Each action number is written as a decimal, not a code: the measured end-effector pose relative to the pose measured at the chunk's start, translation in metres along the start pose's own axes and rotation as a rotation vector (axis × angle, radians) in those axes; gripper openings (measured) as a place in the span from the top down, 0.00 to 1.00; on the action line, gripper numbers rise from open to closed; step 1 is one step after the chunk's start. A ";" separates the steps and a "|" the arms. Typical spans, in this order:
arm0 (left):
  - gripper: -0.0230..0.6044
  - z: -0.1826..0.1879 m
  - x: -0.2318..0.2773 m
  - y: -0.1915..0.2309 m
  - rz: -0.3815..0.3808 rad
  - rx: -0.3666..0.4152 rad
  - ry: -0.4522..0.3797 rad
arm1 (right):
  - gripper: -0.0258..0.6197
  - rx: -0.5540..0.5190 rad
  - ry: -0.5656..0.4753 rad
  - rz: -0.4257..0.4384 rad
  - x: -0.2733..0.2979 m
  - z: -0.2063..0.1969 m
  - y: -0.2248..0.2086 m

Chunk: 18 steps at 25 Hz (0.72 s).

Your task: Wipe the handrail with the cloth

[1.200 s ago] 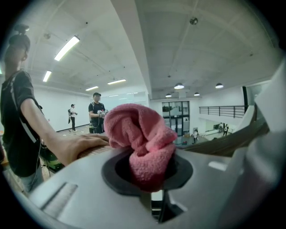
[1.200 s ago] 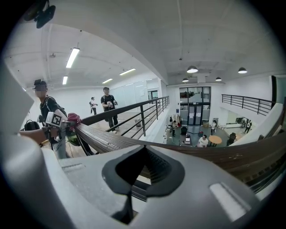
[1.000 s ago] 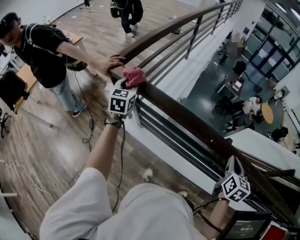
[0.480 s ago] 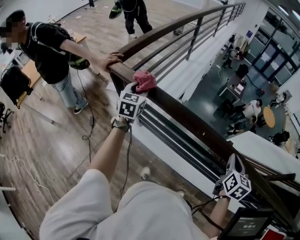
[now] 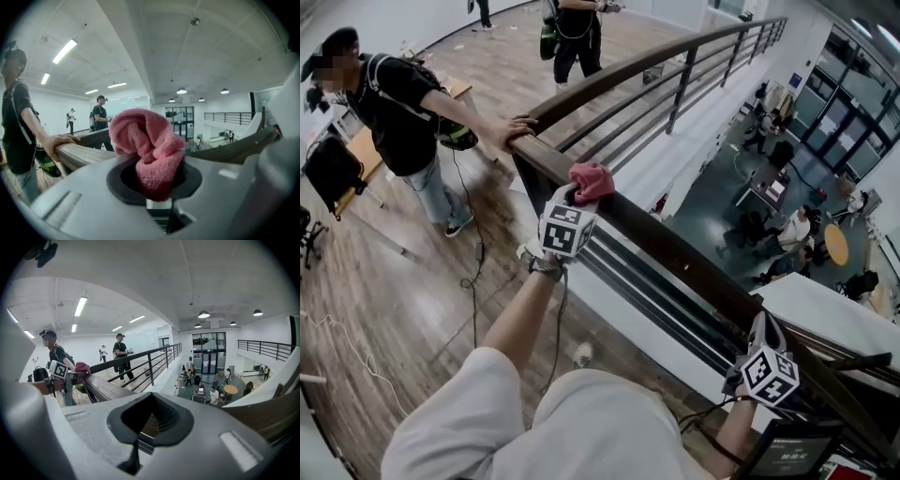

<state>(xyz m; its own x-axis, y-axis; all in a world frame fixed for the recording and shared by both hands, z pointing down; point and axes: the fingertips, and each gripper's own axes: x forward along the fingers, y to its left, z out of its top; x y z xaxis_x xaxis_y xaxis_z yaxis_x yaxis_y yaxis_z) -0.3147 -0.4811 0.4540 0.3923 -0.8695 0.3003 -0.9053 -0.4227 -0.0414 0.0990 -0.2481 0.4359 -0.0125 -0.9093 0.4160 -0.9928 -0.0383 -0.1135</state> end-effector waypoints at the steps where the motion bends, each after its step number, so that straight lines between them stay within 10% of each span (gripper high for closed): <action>1: 0.83 0.000 0.000 -0.004 -0.002 -0.004 -0.004 | 0.96 -0.001 -0.004 -0.001 -0.001 0.001 -0.002; 18: 0.83 0.001 0.003 -0.068 -0.064 -0.019 -0.003 | 0.96 -0.002 -0.010 -0.015 -0.011 -0.009 -0.033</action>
<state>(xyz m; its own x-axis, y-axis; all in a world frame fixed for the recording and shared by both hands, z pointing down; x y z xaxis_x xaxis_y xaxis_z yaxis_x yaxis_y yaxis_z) -0.2518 -0.4552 0.4570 0.4496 -0.8417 0.2989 -0.8815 -0.4722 -0.0038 0.1304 -0.2328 0.4429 0.0041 -0.9128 0.4084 -0.9931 -0.0516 -0.1054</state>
